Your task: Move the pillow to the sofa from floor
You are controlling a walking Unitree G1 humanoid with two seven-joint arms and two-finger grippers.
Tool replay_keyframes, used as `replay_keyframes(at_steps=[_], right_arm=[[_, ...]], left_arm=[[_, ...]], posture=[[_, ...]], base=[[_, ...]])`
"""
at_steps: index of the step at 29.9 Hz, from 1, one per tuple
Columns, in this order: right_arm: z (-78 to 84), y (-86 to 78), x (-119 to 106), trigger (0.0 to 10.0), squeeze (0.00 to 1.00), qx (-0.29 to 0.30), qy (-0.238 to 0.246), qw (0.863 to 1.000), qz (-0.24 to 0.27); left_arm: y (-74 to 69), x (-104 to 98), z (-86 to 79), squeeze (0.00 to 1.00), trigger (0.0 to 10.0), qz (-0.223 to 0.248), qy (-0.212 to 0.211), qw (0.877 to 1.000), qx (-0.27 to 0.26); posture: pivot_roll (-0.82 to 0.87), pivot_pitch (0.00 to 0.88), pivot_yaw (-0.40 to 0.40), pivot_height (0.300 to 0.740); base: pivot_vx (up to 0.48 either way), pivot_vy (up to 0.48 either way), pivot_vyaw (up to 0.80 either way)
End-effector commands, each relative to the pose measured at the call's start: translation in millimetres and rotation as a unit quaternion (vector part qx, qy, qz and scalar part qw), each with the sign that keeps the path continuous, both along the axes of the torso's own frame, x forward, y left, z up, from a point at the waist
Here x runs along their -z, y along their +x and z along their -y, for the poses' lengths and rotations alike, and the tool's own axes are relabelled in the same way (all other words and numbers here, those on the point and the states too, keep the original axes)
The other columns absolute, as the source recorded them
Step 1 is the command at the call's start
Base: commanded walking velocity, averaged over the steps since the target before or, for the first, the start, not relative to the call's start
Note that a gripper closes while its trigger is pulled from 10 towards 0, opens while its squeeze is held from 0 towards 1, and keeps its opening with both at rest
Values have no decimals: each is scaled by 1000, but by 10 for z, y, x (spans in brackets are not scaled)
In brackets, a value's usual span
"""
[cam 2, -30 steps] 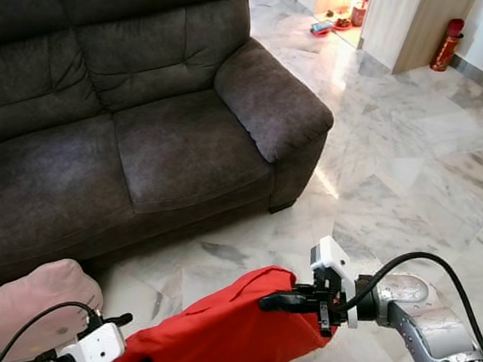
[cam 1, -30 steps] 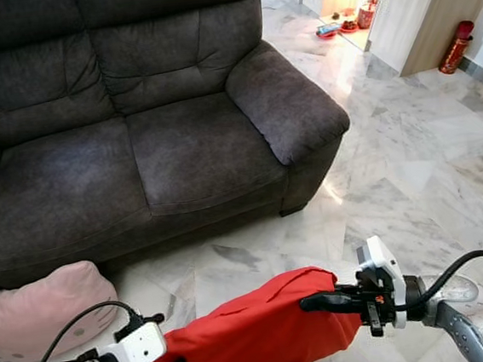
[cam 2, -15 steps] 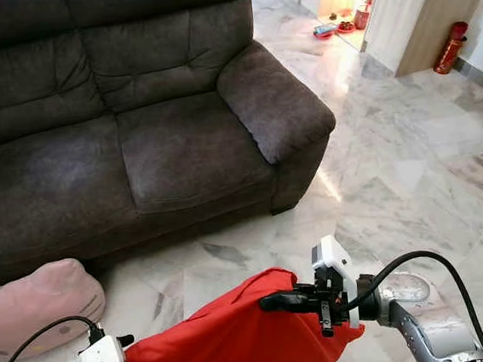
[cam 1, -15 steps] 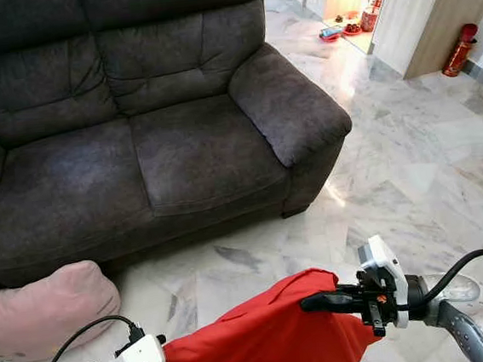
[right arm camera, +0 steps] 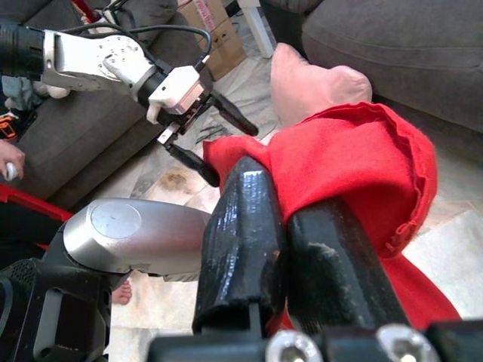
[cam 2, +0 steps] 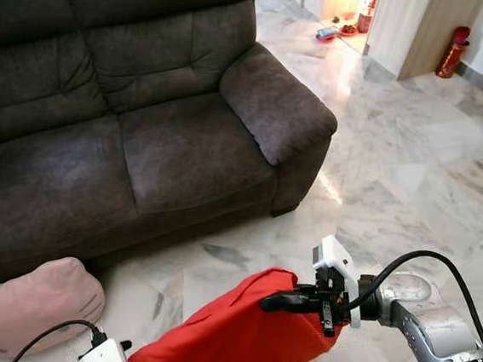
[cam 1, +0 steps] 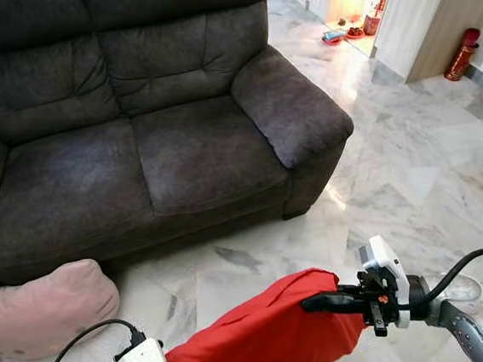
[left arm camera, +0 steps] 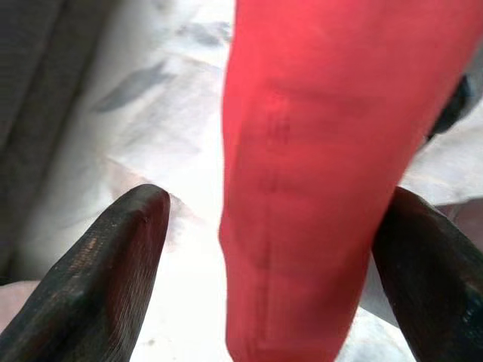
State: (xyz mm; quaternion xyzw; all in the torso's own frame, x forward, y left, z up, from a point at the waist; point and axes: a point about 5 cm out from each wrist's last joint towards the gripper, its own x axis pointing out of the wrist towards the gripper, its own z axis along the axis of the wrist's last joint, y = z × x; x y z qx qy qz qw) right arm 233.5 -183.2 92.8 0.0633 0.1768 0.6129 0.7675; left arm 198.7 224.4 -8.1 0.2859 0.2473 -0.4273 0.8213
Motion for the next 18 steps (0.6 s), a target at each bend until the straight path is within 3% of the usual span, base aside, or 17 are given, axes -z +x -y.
replay_keyframes(at_steps=[1, 2, 4, 5, 6, 18], right_arm=[[-29, 42, -249, 10000, 0, -20, 36, 998, 55], [-28, 41, -249, 10000, 0, -19, 36, 998, 54], [-25, 41, -246, 10000, 0, -19, 36, 998, 54], [-24, 41, -246, 10000, 0, -19, 36, 998, 54], [-25, 41, -246, 10000, 0, -18, 36, 998, 54], [-24, 45, -214, 10000, 0, -17, 31, 998, 50]], left_arm=[[-29, 36, -10, 0, 10000, -4, 3, 1000, -2], [-34, 47, 4, 0, 10000, -8, 0, 1000, -2], [-42, 59, 28, 0, 1255, -11, -3, 1000, 1], [-43, 60, 32, 0, 1255, -11, -4, 1000, 1], [-49, 65, 41, 0, 0, -13, -7, 1000, 2], [-91, 94, 35, 0, 0, -25, -2, 1000, 17]], posture=[[-29, 85, -46, 740], [-30, 87, -46, 740], [-28, 87, -47, 740], [-28, 87, -47, 740], [-28, 88, -47, 740], [-24, 91, -48, 740]], base=[[0, 0, 0], [0, 0, 0], [0, 0, 0], [0, 0, 0], [0, 0, 0], [0, 0, 0]])
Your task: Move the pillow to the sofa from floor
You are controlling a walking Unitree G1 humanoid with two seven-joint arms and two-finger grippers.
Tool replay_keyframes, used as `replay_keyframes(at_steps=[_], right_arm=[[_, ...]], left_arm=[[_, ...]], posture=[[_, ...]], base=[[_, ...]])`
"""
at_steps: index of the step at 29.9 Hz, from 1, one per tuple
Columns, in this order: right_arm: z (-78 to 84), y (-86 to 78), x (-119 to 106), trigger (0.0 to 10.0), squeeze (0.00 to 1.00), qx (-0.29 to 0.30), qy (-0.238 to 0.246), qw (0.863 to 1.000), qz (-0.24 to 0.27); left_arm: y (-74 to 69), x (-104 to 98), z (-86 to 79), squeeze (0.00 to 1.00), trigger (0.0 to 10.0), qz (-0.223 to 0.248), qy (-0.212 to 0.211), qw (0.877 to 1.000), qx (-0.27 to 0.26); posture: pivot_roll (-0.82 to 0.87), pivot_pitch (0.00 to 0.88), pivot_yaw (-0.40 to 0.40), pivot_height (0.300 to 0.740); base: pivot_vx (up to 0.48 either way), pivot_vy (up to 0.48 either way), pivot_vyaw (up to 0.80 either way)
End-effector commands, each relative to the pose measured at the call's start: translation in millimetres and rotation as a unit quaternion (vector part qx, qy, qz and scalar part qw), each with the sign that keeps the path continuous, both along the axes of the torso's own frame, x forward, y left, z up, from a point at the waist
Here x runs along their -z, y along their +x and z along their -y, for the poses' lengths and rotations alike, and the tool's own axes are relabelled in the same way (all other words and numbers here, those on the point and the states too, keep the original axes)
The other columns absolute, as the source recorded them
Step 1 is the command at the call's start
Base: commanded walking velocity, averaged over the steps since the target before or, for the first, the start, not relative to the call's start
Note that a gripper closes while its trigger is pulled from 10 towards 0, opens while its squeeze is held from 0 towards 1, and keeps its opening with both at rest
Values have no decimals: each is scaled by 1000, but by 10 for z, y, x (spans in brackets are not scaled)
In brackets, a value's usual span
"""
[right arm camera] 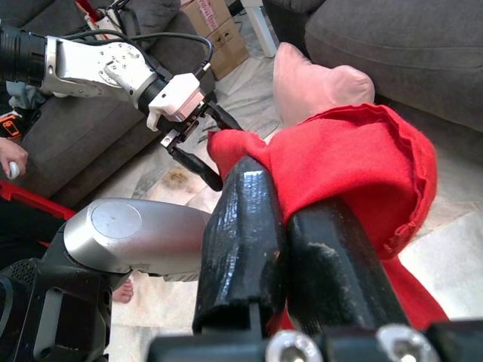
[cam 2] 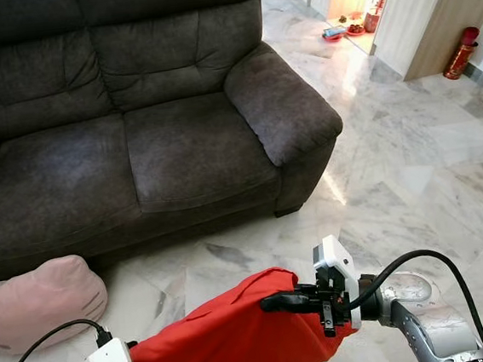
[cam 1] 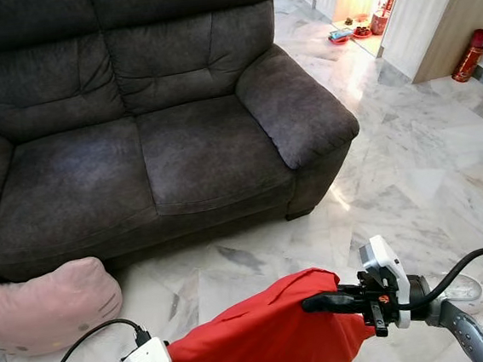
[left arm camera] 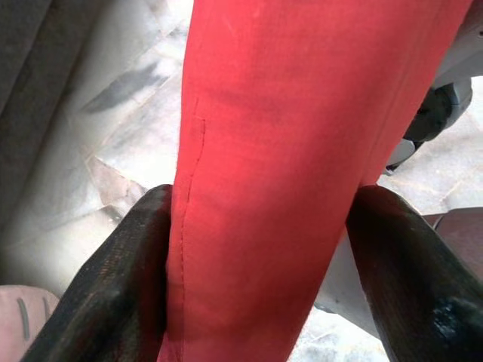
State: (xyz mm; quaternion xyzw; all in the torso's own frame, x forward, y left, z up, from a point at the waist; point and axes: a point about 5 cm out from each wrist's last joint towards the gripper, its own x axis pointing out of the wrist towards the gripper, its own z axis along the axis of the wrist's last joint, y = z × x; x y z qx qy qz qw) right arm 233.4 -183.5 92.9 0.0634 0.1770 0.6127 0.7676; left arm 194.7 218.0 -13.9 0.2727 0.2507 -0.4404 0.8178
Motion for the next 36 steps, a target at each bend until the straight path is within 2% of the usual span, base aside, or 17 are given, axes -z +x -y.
replay_keyframes(at_steps=[1, 10, 36], right_arm=[[-28, 45, -209, 10000, 0, -17, 30, 998, 50], [-33, 41, -189, 10000, 0, -15, 27, 998, 48], [-37, 30, -141, 10000, 0, -7, 27, 999, 43]], left_arm=[[-53, 36, -31, 0, 0, -12, 11, 1000, 11], [-81, 51, -29, 0, 0, -24, 16, 999, 30], [-29, 5, 6, 0, 0, -10, 6, 999, 34]], posture=[[-24, 91, -48, 740], [-22, 91, -45, 740], [-22, 90, -43, 740]], base=[[0, 0, 0], [0, 0, 0], [0, 0, 0]])
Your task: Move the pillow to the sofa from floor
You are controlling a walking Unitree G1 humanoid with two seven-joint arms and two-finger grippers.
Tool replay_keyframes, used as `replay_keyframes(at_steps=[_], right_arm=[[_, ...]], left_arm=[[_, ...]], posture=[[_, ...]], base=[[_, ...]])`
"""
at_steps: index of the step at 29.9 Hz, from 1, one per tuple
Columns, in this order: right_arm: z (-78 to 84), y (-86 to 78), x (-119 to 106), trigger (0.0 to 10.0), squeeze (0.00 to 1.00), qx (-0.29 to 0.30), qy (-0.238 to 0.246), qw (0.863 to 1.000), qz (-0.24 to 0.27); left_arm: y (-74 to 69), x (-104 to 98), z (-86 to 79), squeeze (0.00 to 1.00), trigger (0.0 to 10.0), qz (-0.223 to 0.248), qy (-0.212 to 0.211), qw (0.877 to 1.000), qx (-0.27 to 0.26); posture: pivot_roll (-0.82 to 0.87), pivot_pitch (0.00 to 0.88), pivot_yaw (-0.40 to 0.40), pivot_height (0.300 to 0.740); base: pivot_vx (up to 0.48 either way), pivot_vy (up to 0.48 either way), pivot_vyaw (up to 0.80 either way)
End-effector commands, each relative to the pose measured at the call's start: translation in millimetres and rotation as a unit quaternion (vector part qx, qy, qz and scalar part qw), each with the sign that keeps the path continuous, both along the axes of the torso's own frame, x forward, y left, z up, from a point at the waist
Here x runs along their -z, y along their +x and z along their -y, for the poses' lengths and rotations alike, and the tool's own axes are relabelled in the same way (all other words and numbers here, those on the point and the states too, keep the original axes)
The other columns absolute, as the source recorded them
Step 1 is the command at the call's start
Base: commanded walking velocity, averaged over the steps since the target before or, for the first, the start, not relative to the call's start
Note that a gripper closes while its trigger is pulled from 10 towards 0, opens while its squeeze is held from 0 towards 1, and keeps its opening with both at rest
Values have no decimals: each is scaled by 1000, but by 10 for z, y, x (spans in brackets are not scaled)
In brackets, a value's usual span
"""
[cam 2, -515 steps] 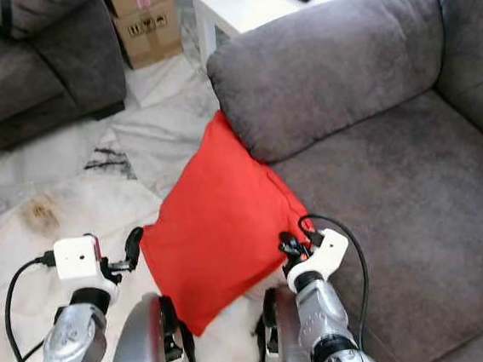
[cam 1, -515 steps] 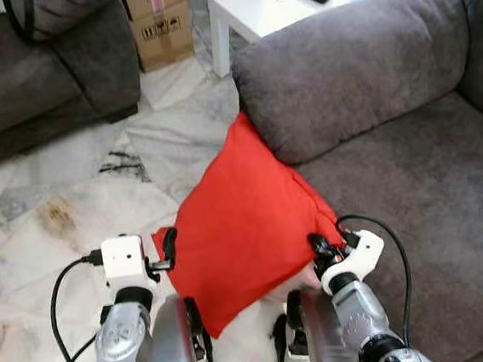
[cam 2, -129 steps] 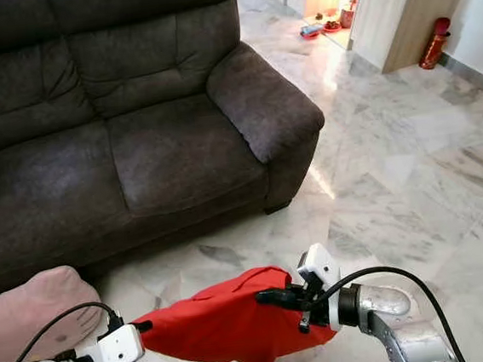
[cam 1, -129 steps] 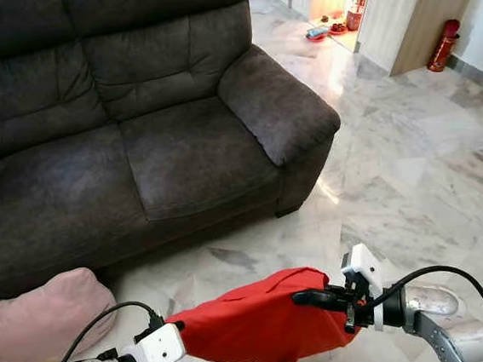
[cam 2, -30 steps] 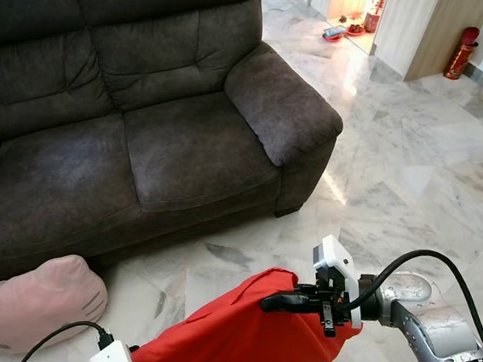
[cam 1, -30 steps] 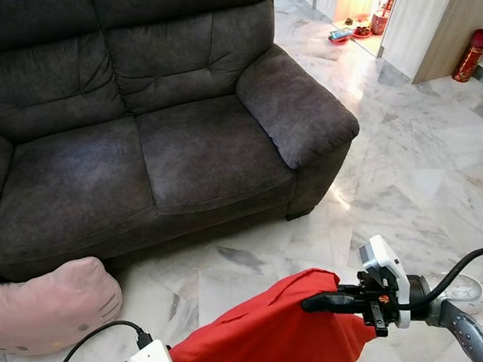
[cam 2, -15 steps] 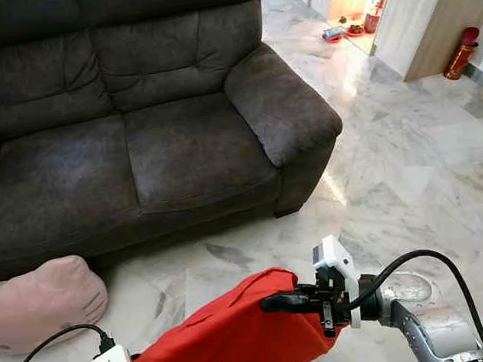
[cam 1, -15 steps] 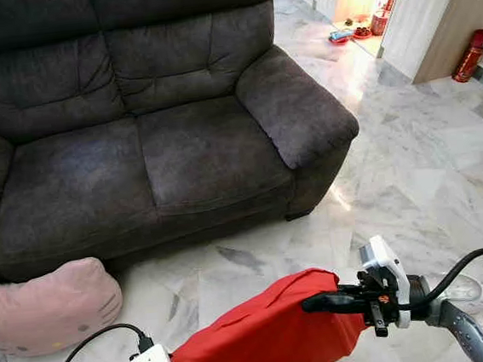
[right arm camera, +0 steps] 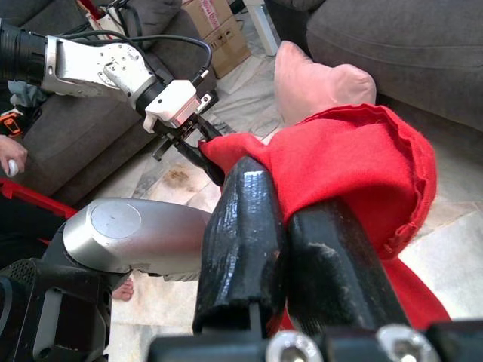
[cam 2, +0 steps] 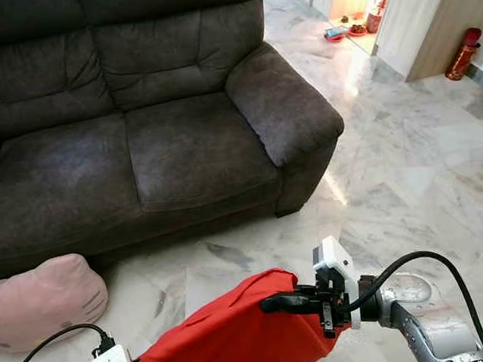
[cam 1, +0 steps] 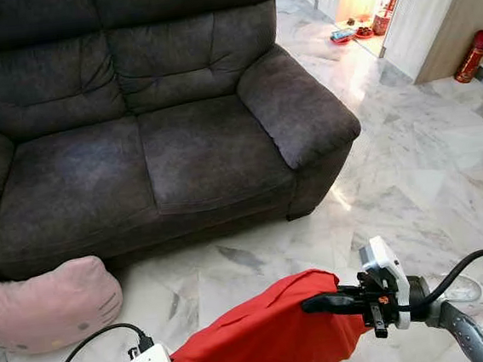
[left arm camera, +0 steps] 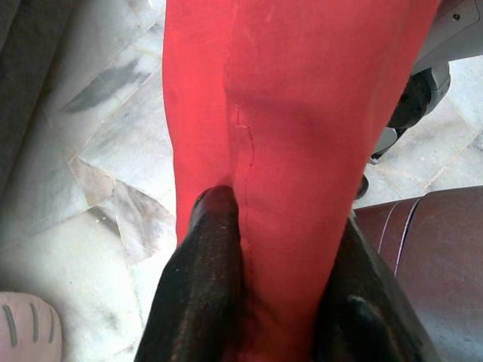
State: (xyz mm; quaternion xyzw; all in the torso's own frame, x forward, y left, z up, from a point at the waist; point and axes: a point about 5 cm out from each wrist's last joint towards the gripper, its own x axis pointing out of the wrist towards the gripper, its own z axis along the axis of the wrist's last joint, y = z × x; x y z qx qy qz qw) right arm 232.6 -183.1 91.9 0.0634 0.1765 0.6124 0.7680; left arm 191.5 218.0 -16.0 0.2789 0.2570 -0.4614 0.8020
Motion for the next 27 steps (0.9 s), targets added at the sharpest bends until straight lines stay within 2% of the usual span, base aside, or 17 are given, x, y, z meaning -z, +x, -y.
replay_keyframes(at_steps=[1, 20, 23, 24, 25, 26, 27], right_arm=[[-31, 38, -151, 10000, 0, -7, 27, 999, 42], [-85, 16, -112, 10000, 0, -5, 33, 999, 42], [-94, 29, -84, 10000, 0, 10, 27, 998, 51], [-86, 87, -71, 10000, 0, 40, 15, 996, 72], [-66, 171, -46, 10000, 0, 83, -4, 992, 91], [-45, 242, -21, 10000, 0, 121, -19, 987, 102], [-33, 284, -5, 10000, 0, 143, -29, 983, 108]], left_arm=[[5, -18, 6, 0, 0, 2, -2, 1000, 11], [52, -59, 49, 0, 0, 11, -22, 1000, 4], [195, -136, 43, 0, 0, 58, -31, 997, -47], [293, -206, 44, 0, 0, 94, -32, 993, -72], [384, -277, 45, 0, 627, 125, -39, 986, -99], [458, -340, 43, 0, 2000, 149, -46, 980, -124], [500, -376, 40, 0, 2000, 163, -51, 975, -139]], posture=[[-22, 90, -43, 740], [-25, 66, -34, 740], [-27, 58, -32, 740], [-27, 56, -32, 740], [-26, 53, -33, 740], [-26, 53, -33, 740], [-26, 53, -33, 740]], base=[[0, 0, 0], [0, 0, 0], [0, 0, 0], [0, 0, 0], [0, 0, 0], [0, 0, 0], [0, 0, 0]])
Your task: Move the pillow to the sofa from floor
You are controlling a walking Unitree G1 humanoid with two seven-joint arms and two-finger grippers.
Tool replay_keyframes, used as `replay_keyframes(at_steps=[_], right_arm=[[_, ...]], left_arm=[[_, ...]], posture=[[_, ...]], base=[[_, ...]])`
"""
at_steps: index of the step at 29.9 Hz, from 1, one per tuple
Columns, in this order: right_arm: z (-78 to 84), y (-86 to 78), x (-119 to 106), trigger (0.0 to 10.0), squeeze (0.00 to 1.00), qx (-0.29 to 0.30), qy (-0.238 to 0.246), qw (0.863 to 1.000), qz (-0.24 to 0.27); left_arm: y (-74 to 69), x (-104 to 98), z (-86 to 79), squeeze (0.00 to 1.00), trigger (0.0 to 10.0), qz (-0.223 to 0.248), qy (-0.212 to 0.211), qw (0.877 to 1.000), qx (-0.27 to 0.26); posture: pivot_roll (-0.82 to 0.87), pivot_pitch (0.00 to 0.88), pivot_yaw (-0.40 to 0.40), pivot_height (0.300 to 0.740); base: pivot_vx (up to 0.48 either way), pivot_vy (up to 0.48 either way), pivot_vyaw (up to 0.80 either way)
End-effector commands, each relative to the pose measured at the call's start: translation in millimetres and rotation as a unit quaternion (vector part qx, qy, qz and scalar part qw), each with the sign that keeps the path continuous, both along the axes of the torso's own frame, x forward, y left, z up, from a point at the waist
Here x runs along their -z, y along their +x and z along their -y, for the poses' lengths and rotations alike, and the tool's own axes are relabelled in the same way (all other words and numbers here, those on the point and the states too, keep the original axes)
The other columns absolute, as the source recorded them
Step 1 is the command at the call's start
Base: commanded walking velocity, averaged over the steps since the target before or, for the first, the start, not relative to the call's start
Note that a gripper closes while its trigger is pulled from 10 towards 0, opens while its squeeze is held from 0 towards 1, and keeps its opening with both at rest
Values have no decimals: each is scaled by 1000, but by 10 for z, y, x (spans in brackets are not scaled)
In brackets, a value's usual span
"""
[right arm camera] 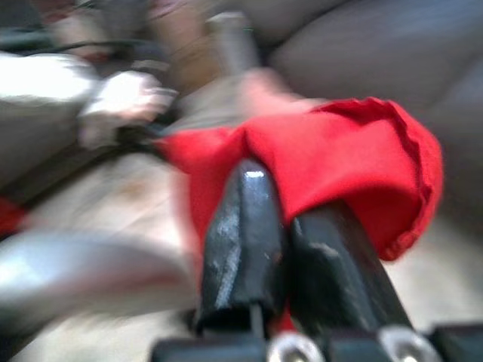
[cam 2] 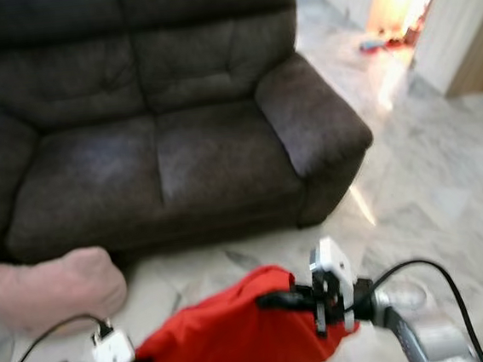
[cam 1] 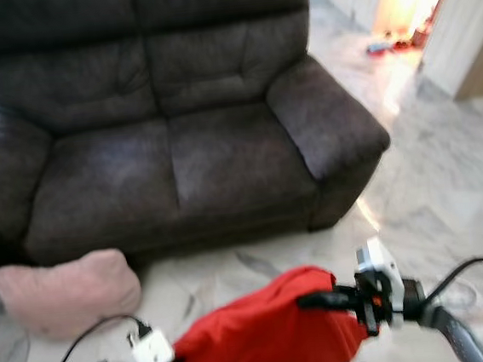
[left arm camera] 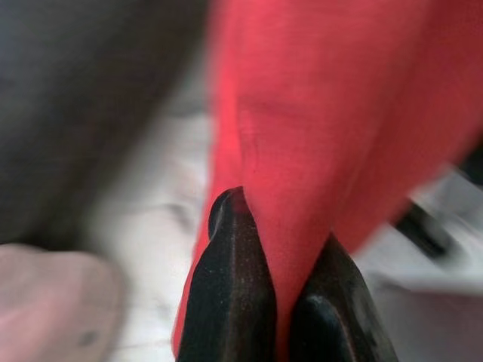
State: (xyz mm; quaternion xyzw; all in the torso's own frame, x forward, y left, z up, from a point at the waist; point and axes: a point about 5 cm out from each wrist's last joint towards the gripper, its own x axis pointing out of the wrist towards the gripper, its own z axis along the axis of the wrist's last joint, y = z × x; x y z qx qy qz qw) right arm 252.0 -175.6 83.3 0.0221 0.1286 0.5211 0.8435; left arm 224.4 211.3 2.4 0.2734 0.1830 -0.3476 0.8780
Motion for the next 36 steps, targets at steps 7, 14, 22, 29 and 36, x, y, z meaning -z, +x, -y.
replay_keyframes(at_steps=[7, 14, 22, 29, 36], right_arm=[[105, 310, 108, 10000, 0, 260, -60, 960, 83], [97, 285, 249, 10000, 0, 390, -50, 915, 90], [206, 256, 206, 10000, 0, 510, -20, 852, 116], [-16, 262, 173, 10000, 0, 501, 19, 856, 125], [-73, 239, 159, 10000, 0, 492, 18, 859, 140]], left_arm=[[599, -689, 132, 0, 10000, 206, -119, 956, -171], [699, -747, 389, 0, 10000, 197, -174, 945, -194], [673, -891, 455, 0, 10000, 248, -201, 920, -229], [758, -1004, 444, 0, 10000, 284, -204, 900, -261], [835, -1111, 470, 0, 10000, 303, -206, 892, -266]], posture=[[-26, 38, -29, 740], [-33, 25, -21, 740], [-21, 0, -24, 740], [-25, 0, -22, 740], [-29, 0, -23, 740]], base=[[0, 0, 0], [0, 0, 0], [0, 0, 0], [0, 0, 0], [0, 0, 0]])
